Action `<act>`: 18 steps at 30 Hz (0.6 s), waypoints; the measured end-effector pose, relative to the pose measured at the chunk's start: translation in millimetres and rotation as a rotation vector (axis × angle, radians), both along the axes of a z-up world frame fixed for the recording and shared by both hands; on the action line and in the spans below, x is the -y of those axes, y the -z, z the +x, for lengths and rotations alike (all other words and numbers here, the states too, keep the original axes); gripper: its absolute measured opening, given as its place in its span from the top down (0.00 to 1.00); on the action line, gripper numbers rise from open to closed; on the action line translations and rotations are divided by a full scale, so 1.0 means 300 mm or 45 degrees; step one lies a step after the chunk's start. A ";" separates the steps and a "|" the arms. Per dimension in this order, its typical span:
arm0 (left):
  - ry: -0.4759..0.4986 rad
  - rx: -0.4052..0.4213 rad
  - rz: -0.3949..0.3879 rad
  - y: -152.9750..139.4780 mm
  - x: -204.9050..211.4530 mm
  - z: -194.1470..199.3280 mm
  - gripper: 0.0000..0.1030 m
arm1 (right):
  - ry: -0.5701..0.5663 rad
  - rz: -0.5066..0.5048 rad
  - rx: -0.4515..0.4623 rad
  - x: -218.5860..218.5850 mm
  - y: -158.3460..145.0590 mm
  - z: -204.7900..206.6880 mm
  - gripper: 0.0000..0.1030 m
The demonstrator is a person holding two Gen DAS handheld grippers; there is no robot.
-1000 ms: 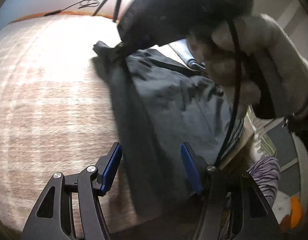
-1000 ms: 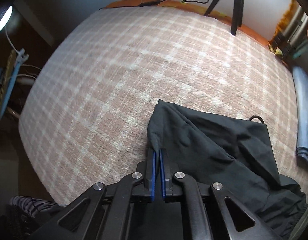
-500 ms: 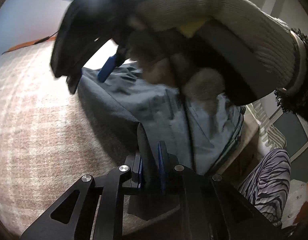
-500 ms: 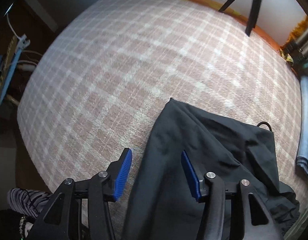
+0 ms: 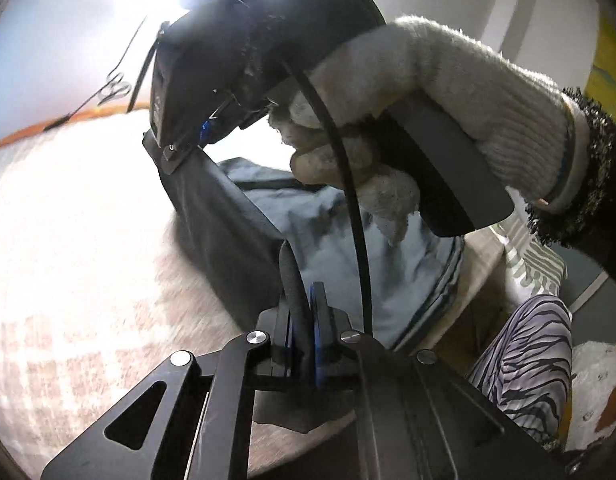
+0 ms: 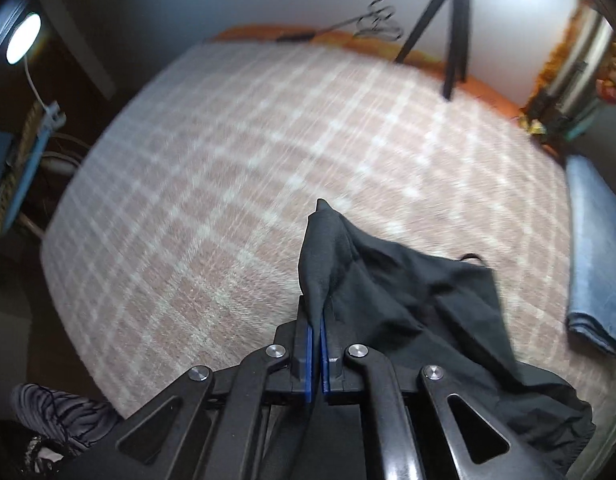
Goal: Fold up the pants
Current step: 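Close the right tool on the pants edge while the left tool pinches the pants too, then lift the pants with both tools and fold them over onto themselves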
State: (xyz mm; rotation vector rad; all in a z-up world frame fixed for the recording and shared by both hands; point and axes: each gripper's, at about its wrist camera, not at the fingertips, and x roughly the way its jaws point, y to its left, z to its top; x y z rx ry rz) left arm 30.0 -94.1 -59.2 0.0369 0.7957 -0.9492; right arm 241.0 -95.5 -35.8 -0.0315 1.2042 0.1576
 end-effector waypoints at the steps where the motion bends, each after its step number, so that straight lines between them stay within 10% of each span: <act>1: 0.013 0.001 -0.004 -0.021 0.020 0.000 0.95 | 0.008 0.010 0.015 0.023 -0.019 -0.014 1.00; 18: 0.256 -0.061 -0.109 -0.178 0.470 -0.060 0.96 | 0.281 0.173 0.209 0.704 -0.168 -0.227 1.00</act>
